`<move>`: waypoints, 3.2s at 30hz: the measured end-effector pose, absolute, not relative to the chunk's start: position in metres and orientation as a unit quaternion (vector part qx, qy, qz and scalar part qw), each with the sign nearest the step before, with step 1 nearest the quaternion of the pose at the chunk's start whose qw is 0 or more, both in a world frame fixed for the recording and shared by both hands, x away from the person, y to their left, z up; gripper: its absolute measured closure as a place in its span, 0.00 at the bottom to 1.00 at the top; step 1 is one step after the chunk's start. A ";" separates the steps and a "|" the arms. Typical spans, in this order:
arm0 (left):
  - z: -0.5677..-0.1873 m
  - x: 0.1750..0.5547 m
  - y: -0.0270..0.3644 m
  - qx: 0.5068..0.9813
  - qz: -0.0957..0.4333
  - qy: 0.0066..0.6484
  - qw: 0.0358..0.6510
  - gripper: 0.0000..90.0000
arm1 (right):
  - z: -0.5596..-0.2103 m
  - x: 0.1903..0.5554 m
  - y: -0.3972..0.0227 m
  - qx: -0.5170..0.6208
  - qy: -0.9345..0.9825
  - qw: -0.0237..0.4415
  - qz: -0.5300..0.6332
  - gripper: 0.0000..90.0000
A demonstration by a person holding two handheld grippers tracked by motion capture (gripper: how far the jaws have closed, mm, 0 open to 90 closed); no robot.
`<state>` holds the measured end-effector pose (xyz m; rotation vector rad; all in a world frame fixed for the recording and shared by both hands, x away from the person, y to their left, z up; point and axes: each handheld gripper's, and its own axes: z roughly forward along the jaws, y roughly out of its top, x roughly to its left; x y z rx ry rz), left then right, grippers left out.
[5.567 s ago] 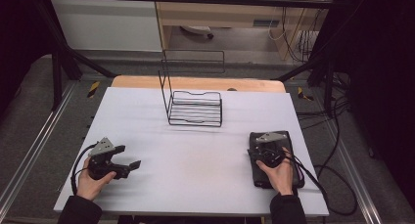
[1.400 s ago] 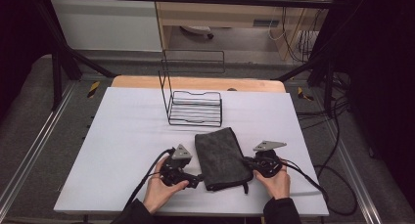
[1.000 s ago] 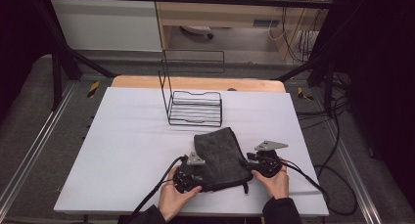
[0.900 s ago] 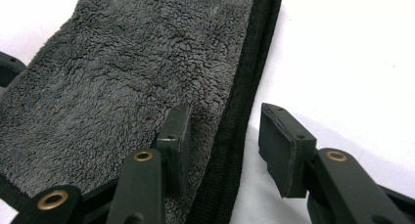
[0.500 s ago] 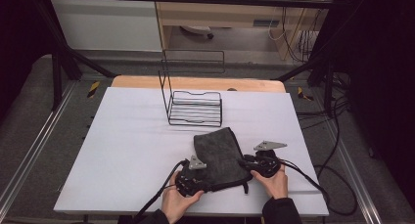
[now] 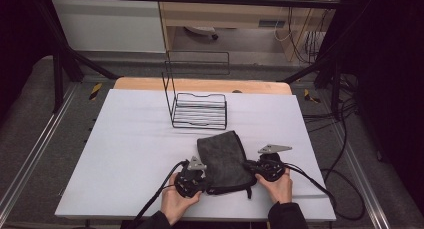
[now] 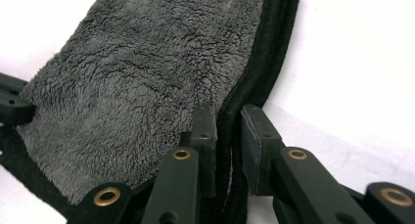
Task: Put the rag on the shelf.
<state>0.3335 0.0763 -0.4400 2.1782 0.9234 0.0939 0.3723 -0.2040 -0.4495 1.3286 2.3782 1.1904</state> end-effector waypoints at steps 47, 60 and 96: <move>-0.410 0.362 0.174 0.844 0.079 0.364 0.385 0.13 | -0.442 0.361 -0.179 0.400 0.792 0.078 0.455 0.05; -0.407 0.399 0.159 0.835 0.111 0.391 0.371 0.10 | -0.443 0.362 -0.186 0.399 0.796 0.081 0.448 0.03; -0.440 0.448 0.132 0.819 0.086 0.450 0.346 0.73 | -0.444 0.366 -0.187 0.402 0.796 0.078 0.446 0.06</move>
